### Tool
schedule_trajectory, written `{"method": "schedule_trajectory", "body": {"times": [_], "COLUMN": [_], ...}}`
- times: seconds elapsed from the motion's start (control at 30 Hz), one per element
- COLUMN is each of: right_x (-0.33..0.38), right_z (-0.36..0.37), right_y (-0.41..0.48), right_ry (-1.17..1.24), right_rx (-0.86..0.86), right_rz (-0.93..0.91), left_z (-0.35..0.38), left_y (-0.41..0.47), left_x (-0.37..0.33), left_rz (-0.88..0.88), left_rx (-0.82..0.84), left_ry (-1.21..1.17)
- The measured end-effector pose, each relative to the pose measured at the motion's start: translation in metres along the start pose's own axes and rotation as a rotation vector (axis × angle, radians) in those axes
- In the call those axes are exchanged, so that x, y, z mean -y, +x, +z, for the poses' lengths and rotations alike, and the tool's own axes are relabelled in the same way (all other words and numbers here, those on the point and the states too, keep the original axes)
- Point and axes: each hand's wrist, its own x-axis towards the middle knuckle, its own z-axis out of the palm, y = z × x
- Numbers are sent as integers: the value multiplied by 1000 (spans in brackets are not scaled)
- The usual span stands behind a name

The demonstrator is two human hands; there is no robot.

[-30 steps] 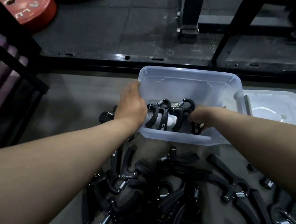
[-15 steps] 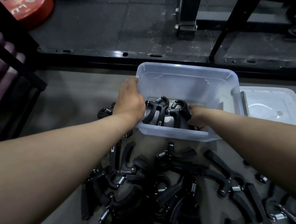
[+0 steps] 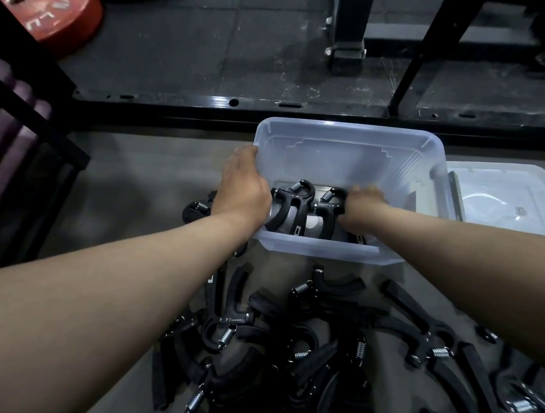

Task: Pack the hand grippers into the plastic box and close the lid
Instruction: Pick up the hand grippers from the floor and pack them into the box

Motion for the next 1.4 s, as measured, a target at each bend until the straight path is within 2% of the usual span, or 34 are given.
{"method": "schedule_trajectory", "body": {"times": [0.03,0.07,0.13,0.2,0.27,0.4,0.6,0.8,0.97,1.07,1.13,1.23,1.33,1.4], "right_x": [6,16,37,58,73,83,78,71,68,61,50,23,2,-2], "right_z": [-6,-14,-21,-13,-6,-7,-7,-2,1,-4,-13,-24,-25,-16], "right_y": [-1,-3,-7,-7,-7,-7,-6,-2,-2,-6,-8,-4,-15,-15], "right_ry": [38,133,272,214,61,-8,-184,-68,-127,-66,-25,-12,-31,67], "right_rx": [-82,-71,167,319,322,347,279,249,229,236,180,48,190,261], "right_rz": [-73,-138,-237,-309,-386,-409,-425,-384,-392,-419,-394,-159,5,65], "left_z": [0,0,-1,0,1,2,4,4,4,4,3,2,2,3], "left_y": [0,0,0,0,0,2,3,3,3,3,3,2,1,2], "left_x": [0,0,0,0,1,3,4,4,4,4,4,3,2,2], "left_rz": [1,3,-1,6,11,16,30,33,42,34,27,26,27,16], "left_rx": [1,0,0,0,3,-9,-15,-22,-17,-10,-11,-8,-3,-2], "left_ry": [2,4,2,10,15,8,14,11,19,15,12,3,3,12]}}
